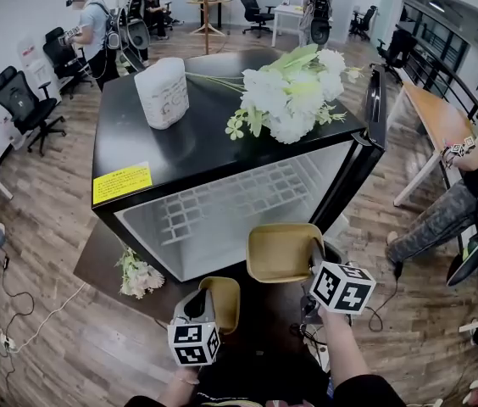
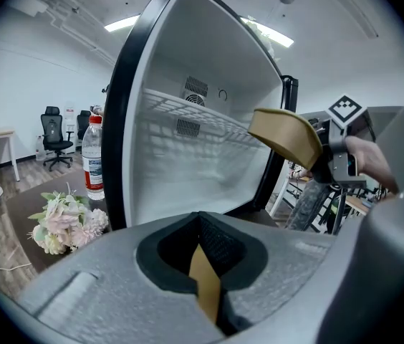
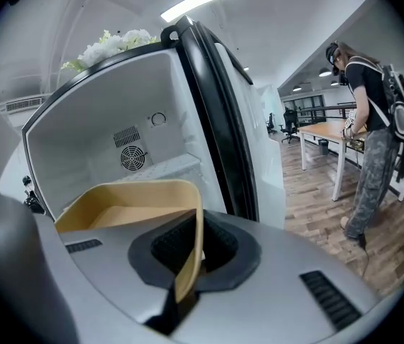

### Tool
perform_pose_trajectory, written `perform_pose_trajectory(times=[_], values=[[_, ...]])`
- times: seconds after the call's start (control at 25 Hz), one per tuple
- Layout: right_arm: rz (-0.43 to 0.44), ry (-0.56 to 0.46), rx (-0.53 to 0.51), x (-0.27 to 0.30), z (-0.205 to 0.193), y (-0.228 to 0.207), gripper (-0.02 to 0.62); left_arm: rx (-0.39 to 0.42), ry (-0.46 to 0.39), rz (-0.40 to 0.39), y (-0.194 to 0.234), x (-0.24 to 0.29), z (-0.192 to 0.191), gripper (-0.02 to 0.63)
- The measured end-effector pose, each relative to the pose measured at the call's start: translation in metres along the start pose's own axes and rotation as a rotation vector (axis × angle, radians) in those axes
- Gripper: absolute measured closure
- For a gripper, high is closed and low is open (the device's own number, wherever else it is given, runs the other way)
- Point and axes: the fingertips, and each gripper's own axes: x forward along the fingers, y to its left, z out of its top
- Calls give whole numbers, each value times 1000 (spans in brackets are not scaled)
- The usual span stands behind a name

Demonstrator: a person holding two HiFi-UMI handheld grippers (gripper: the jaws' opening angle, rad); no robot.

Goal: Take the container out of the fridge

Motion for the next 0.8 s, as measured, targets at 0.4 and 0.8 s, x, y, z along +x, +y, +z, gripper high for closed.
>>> perform_pose_trajectory(times=[0.4, 0.8], values=[[-43, 44, -4, -5, -53, -20, 583, 1, 1, -13, -5, -1, -7, 597], [-91, 110, -32, -3, -107, -41, 583, -8, -21, -22, -8, -5, -12, 597]])
